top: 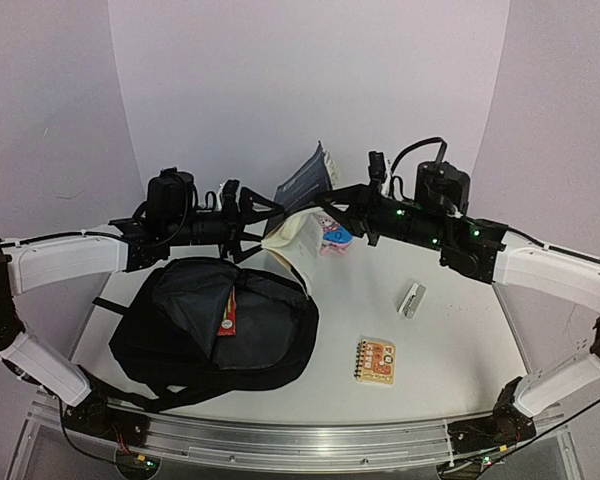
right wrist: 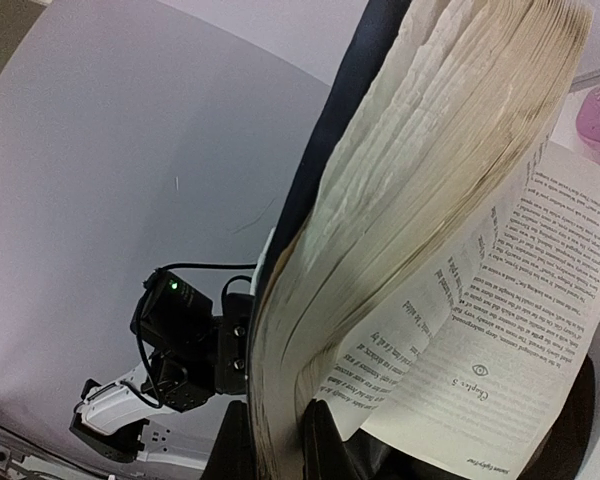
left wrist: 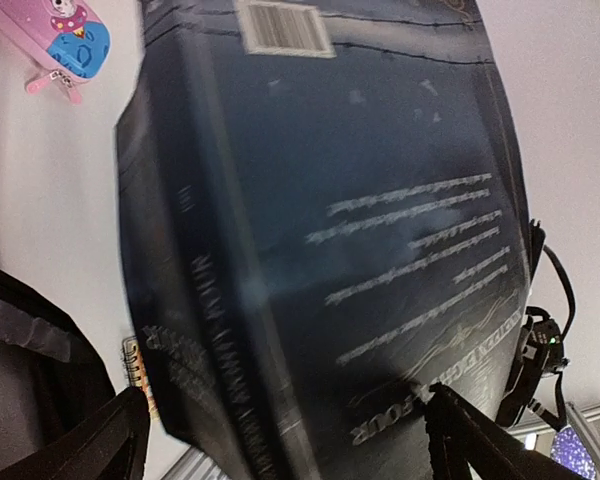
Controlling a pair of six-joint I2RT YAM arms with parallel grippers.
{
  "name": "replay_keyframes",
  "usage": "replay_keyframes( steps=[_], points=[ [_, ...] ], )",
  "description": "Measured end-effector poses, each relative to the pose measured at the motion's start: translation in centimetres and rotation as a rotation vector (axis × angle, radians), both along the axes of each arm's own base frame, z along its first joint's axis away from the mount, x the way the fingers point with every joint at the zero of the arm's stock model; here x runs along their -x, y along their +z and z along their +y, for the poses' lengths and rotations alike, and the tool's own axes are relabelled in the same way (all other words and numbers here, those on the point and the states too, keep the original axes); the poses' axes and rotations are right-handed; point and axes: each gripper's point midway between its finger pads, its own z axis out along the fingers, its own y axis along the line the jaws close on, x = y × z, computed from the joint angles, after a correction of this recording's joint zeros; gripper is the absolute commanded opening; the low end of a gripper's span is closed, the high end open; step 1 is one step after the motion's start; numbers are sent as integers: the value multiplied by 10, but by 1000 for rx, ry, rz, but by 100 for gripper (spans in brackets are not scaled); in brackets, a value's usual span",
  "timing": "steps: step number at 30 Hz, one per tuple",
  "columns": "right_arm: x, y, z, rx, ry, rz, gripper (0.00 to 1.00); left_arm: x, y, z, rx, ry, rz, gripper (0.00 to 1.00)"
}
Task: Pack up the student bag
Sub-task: Pick up the book from the center of the board.
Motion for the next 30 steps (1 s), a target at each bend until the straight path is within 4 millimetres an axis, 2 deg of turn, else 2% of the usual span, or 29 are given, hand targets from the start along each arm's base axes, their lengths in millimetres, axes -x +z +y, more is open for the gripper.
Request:
replay_keyframes(
  steps=[3, 6, 13, 15, 18, 20, 23, 25, 27, 30],
  points=[
    [4, -10, 14, 6, 25, 15, 0, 1, 0, -3, 41, -7, 24, 90],
    [6, -16, 22, 4, 38, 28, 0, 2, -5, -4, 60, -8, 67, 71],
    [6, -6, 24, -45, 36, 16, 0, -3, -7, 1, 90, 33, 83, 28],
    [7, -10, 22, -53, 31, 22, 0, -4, -8, 6, 90, 57, 80, 16],
    [11, -26, 17, -38, 24, 52, 2, -5, -11, 15, 78, 102, 80, 3],
    [15, -39, 13, -23, 16, 75, 21, -6, -11, 21, 67, 131, 71, 0],
    [19, -58, 8, 2, 7, 105, 65, -3, -8, 29, 50, 161, 45, 0],
    [21, -70, 3, 28, -12, 120, 84, 0, -5, 34, 29, 168, 22, 0],
    [17, -76, -5, 57, -51, 114, 96, 8, -3, 38, -2, 152, -14, 0],
    [12, -74, -18, 130, -107, 61, 98, 24, -8, 42, -78, 99, -65, 0]
  ],
)
